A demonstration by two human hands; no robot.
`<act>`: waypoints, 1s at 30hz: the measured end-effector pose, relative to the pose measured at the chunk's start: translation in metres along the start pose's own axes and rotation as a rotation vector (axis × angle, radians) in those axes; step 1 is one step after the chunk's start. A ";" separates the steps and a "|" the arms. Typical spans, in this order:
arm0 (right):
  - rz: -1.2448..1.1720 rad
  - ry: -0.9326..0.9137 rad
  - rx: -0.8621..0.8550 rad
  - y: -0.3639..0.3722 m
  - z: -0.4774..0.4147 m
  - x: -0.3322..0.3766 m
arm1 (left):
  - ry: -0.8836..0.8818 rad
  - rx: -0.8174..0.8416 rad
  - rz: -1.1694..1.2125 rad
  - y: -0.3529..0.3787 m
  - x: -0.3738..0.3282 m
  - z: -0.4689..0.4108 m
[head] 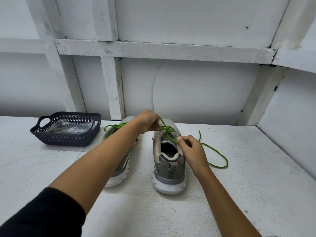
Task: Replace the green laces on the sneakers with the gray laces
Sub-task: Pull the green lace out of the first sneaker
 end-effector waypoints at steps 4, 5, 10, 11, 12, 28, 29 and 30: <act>-0.020 -0.001 0.008 0.001 0.000 0.001 | 0.067 -0.049 -0.385 -0.005 -0.013 -0.006; -0.022 -0.003 0.008 0.001 0.000 0.001 | 0.088 -0.052 -0.471 -0.007 -0.015 -0.007; -0.039 -0.004 0.009 0.001 0.000 0.000 | 0.322 0.076 -0.774 -0.002 -0.023 0.003; -0.039 -0.005 0.008 0.001 0.000 0.000 | 0.368 0.104 -0.853 -0.001 -0.023 0.006; -0.040 -0.008 0.008 0.002 0.000 0.001 | 0.393 0.121 -0.951 0.000 -0.022 0.008; -0.047 0.008 0.004 0.001 -0.004 -0.004 | 0.406 -0.387 -0.868 -0.056 -0.030 0.005; -0.045 0.009 0.004 0.001 -0.004 -0.005 | 0.508 -0.280 -0.990 -0.042 -0.031 0.009; -0.043 0.011 0.004 0.001 -0.004 -0.006 | 0.588 -0.148 -1.096 -0.027 -0.029 0.012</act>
Point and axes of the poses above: each hand's wrist, its own z-axis away from the middle knuckle, its own y-axis out of the palm, x = y × z, the point moved 7 cm from there along -z, towards the middle knuckle, and after that the axes turned 12 degrees about -z, right-handed, at the moved point
